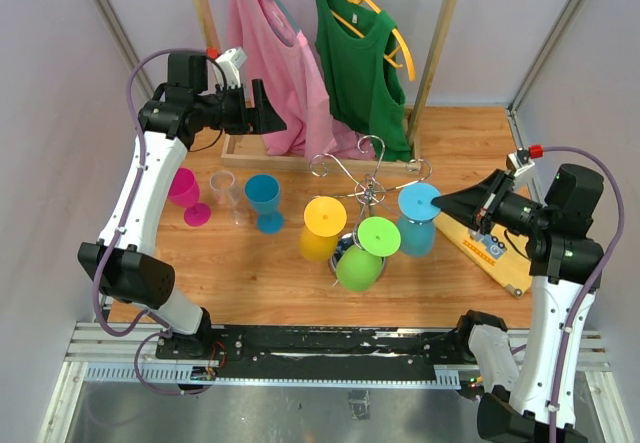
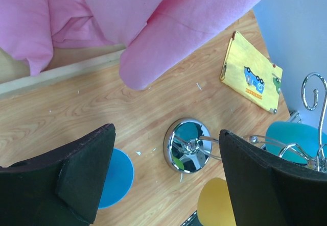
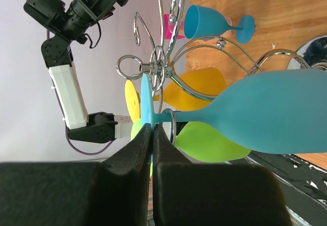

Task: Take the wine glass off the wine glass rack
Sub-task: Pick up the wine glass from the wine rack.

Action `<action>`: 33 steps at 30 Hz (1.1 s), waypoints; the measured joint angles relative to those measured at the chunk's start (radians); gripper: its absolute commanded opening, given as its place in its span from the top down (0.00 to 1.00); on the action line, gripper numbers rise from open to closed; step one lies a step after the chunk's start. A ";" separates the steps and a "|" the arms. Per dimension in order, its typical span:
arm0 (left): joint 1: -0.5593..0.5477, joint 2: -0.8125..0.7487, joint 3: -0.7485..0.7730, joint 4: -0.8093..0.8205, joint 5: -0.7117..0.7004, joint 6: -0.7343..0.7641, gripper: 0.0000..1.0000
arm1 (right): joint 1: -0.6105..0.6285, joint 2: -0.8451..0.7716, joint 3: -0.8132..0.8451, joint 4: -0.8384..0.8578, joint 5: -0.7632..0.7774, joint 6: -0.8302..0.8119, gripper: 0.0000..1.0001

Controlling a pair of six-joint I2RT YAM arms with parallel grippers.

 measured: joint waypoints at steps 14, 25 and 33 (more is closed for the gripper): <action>0.000 0.000 0.000 0.000 0.003 0.000 0.13 | -0.014 0.013 0.064 -0.069 0.040 -0.009 0.99; 0.000 0.000 -0.015 0.000 0.003 0.000 0.13 | -0.025 0.011 0.102 -0.119 0.057 -0.023 0.99; 0.000 0.000 -0.015 0.000 0.005 0.000 0.13 | -0.025 0.005 0.103 -0.148 0.058 -0.037 0.99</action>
